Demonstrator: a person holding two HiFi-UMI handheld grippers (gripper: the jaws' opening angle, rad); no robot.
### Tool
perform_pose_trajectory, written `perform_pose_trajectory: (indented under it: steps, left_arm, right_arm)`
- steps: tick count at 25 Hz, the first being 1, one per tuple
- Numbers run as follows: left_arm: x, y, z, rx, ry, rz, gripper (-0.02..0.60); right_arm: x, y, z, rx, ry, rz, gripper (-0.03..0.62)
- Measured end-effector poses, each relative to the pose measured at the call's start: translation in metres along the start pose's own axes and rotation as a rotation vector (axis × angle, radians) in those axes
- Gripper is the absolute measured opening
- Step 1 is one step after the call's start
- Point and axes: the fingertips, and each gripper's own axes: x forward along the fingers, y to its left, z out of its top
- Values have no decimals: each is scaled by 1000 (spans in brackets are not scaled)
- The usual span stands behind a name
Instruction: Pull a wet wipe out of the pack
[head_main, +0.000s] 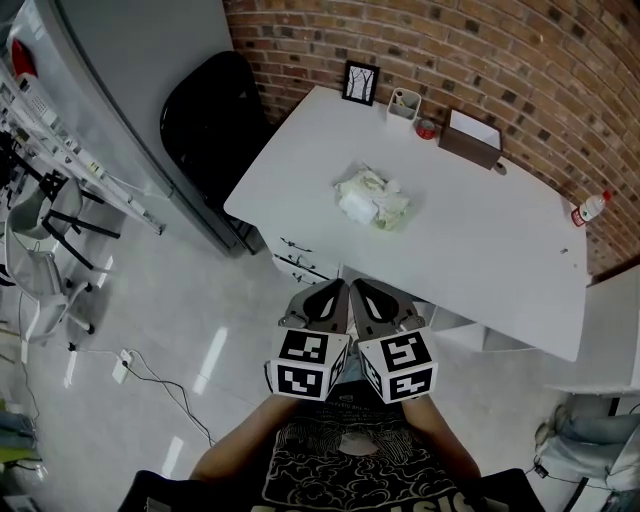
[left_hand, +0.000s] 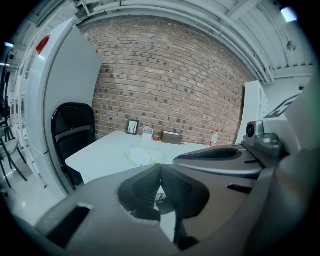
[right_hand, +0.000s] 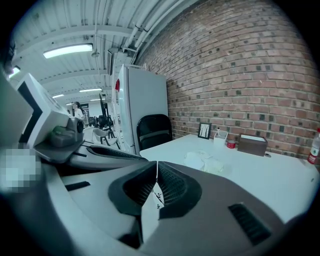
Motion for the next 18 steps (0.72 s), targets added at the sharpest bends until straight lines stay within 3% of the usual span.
perform_pose_trajectory:
  steps: [18]
  left_arm:
    - [93,24,37,10,54,-7,12]
  right_arm:
    - [66,-82,21,50,36,-16,20]
